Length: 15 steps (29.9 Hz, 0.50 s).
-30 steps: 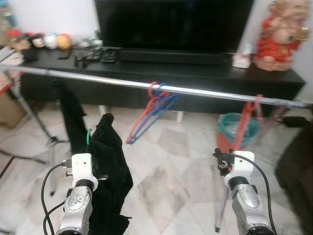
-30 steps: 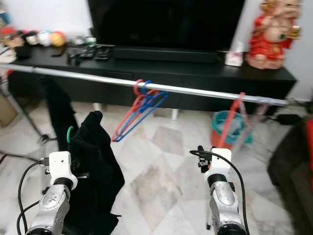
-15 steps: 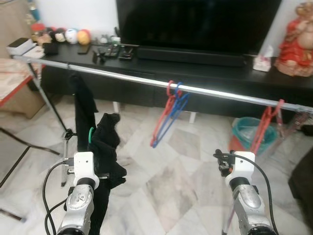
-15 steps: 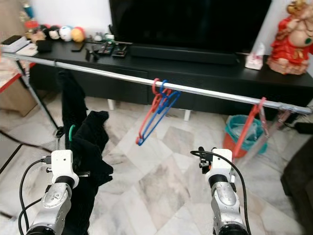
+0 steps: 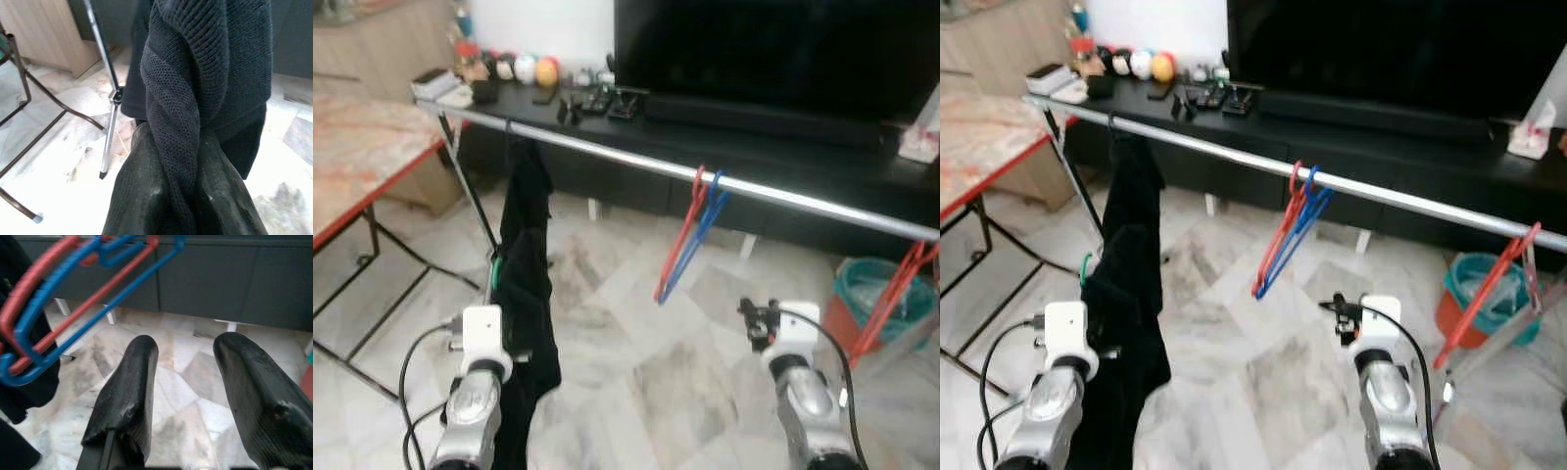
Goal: Hang hanger
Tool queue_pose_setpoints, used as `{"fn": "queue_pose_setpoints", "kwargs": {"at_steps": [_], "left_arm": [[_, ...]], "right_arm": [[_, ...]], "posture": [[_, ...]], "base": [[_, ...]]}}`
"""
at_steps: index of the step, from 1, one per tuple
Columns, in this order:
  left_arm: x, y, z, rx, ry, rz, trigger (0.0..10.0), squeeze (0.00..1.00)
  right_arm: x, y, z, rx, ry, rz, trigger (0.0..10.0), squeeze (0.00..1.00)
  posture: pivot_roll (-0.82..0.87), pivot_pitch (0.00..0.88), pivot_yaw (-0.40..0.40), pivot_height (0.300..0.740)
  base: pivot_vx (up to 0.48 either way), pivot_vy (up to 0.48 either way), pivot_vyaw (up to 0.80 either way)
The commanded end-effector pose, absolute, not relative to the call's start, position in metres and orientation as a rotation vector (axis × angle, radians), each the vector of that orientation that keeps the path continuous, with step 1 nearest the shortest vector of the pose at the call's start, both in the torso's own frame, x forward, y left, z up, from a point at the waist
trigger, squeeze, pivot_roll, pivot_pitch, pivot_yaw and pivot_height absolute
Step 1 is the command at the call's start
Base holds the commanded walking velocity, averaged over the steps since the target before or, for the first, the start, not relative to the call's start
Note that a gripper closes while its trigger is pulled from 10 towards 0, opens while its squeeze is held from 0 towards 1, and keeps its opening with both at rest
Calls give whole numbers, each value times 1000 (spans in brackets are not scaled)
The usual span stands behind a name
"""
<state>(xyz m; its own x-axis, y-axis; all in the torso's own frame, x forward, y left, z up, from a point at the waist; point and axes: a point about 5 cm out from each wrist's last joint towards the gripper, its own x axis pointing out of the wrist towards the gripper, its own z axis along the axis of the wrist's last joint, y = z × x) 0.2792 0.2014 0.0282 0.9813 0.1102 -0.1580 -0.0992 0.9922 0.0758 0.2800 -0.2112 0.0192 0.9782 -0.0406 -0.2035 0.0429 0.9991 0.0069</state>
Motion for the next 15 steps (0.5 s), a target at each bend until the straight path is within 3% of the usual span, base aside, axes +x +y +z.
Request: {"fn": "queue_pose_setpoints", "kwargs": {"at_steps": [1, 7, 15], "left_arm": [[284, 198, 36, 77, 116, 85, 10000, 0], [284, 198, 36, 76, 114, 92, 10000, 0], [283, 200, 35, 50, 117, 107, 10000, 0]], "right_arm": [[281, -213, 20, 16, 213, -50, 10000, 0], [282, -211, 20, 3, 212, -40, 10000, 0], [281, -211, 17, 18, 230, -34, 10000, 0]], "posture": [[-70, 0, -15, 740], [-68, 0, -17, 740], [-69, 0, -19, 740]], "base": [[0, -439, 0], [0, -422, 0], [0, 0, 0]]}}
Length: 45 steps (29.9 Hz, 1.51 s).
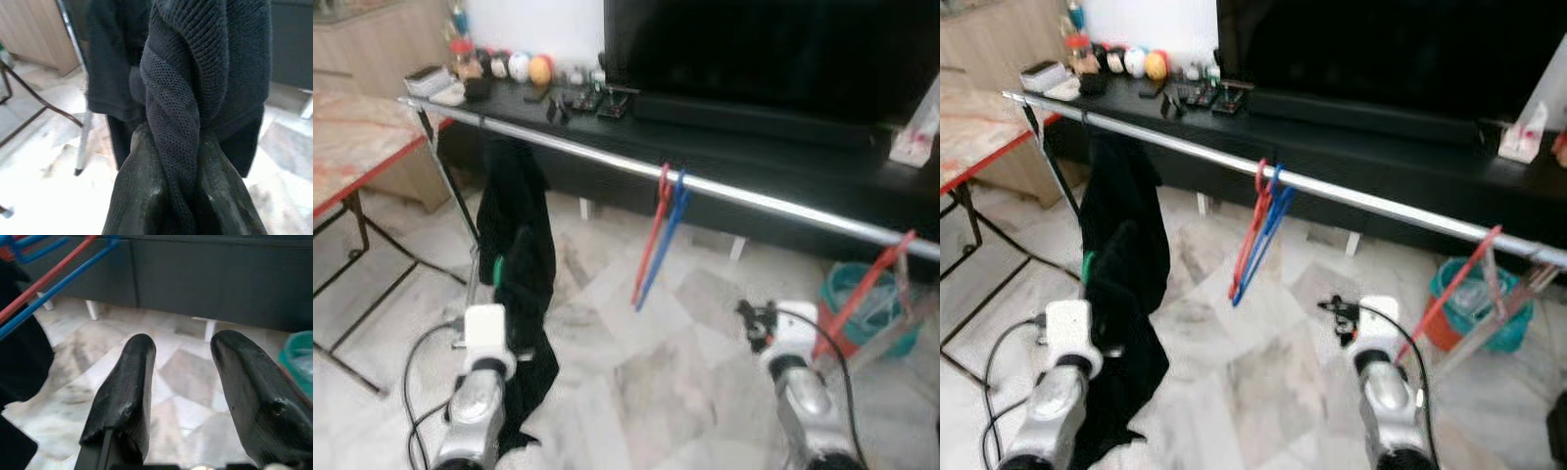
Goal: Hang hanger
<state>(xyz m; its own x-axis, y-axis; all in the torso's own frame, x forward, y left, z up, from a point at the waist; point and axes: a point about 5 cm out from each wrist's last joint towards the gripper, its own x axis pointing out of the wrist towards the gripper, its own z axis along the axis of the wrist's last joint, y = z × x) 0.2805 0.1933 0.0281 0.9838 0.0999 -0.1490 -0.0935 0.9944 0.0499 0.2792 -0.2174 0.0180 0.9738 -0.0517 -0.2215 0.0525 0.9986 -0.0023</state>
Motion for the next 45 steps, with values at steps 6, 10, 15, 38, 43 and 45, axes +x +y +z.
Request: {"fn": "queue_pose_setpoints", "kwargs": {"at_steps": [6, 10, 15, 38, 43, 45], "left_arm": [[283, 198, 35, 26, 114, 97, 10000, 0], [283, 198, 35, 30, 109, 98, 10000, 0], [284, 197, 36, 27, 101, 92, 10000, 0], [294, 201, 42, 22, 91, 94, 10000, 0], [294, 202, 45, 20, 73, 101, 10000, 0], [294, 203, 46, 22, 67, 103, 10000, 0]], "right_arm": [[278, -212, 12, 33, 255, -49, 10000, 0], [270, -213, 0, 18, 324, -46, 10000, 0], [259, -215, -15, 34, 415, -61, 10000, 0], [209, -207, -65, 115, 785, -129, 10000, 0], [194, -206, -74, 114, 852, -144, 10000, 0], [190, -207, -76, 110, 867, -140, 10000, 0]], "posture": [[-74, 0, -15, 740], [-79, 0, -12, 740], [-80, 0, -9, 740], [-82, 0, 16, 740], [-72, 0, 15, 740], [-72, 0, 15, 740]], "base": [[0, 0, 0], [0, 0, 0], [0, 0, 0], [0, 0, 0], [0, 0, 0], [0, 0, 0]]}}
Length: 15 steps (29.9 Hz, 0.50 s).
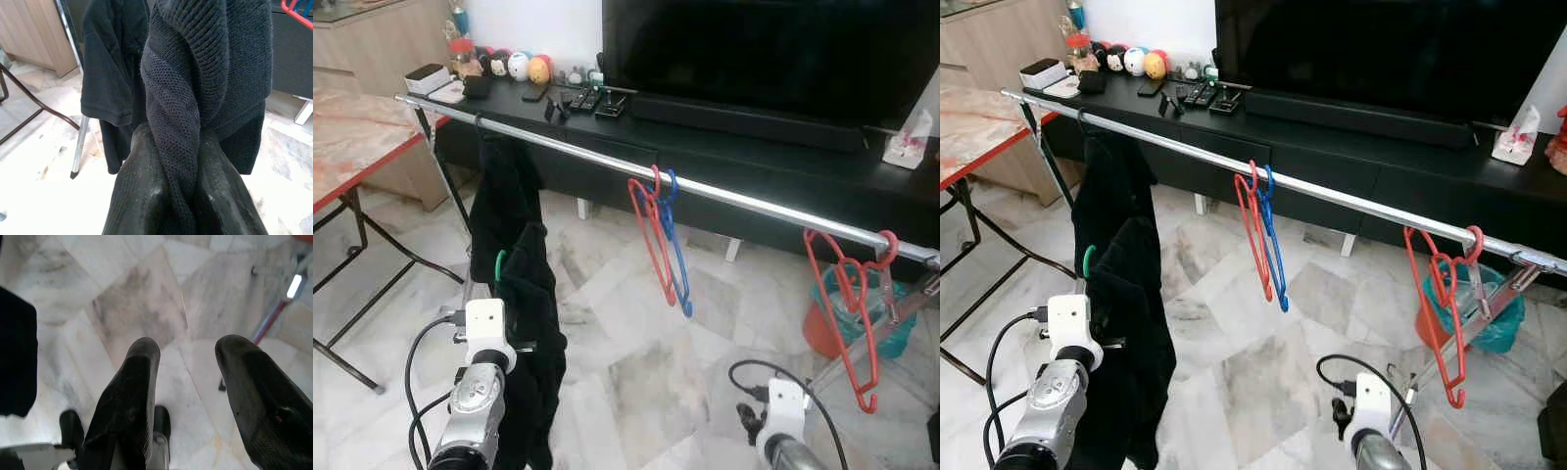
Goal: Hang hanger
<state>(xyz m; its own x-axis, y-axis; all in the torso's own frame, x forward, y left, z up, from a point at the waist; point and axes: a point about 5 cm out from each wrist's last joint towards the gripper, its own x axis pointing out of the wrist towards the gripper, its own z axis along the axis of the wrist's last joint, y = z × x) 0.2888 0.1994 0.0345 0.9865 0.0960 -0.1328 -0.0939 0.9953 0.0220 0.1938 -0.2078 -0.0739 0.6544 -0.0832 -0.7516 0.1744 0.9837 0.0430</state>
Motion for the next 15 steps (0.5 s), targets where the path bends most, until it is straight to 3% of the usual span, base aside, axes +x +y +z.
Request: {"fn": "queue_pose_setpoints", "kwargs": {"at_steps": [1, 5, 15], "left_arm": [[294, 203, 46, 23, 66, 104, 10000, 0], [294, 203, 47, 22, 58, 108, 10000, 0], [295, 206, 49, 28, 43, 133, 10000, 0]], "right_arm": [[188, -207, -77, 108, 875, -139, 10000, 0], [179, -212, -81, 99, 901, -139, 10000, 0], [158, -226, -87, 64, 950, -116, 10000, 0]], "posture": [[-72, 0, 15, 740], [-71, 0, 13, 740], [-72, 0, 8, 740]], "base": [[0, 0, 0], [0, 0, 0], [252, 0, 0]]}}
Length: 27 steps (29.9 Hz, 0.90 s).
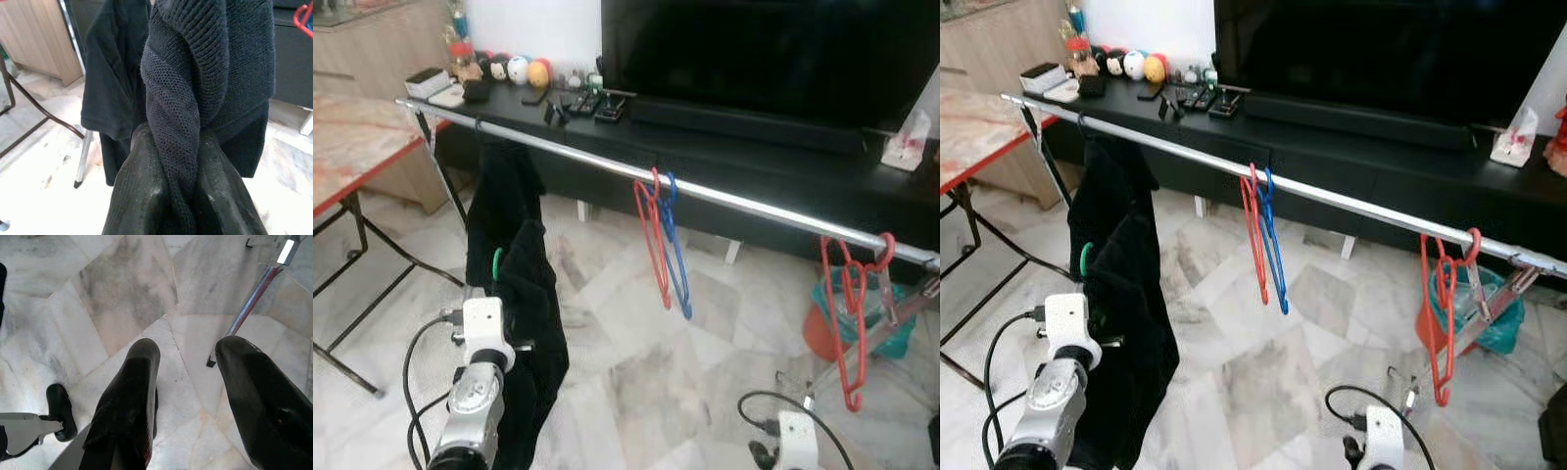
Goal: Hang hanger
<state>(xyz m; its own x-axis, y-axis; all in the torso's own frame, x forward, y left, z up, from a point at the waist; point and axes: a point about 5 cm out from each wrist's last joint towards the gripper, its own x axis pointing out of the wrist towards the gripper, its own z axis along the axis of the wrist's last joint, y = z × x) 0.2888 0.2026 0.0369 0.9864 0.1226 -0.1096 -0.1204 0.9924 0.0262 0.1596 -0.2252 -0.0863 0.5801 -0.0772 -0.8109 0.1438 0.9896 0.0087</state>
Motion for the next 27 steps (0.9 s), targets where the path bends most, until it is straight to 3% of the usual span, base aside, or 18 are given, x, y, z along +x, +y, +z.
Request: {"fn": "queue_pose_setpoints", "kwargs": {"at_steps": [1, 9, 27], "left_arm": [[295, 206, 49, 28, 42, 133, 10000, 0], [295, 205, 50, 25, 36, 139, 10000, 0], [296, 202, 50, 19, 33, 115, 10000, 0]], "right_arm": [[158, -226, -87, 64, 952, -116, 10000, 0], [163, -211, -88, 51, 959, -70, 10000, 0], [167, -208, -87, 56, 944, -67, 10000, 0]], "posture": [[-72, 0, 8, 740], [-73, 0, 5, 740], [-73, 0, 6, 740]], "base": [[255, 0, 0], [255, 0, 489], [256, 0, 0]]}}
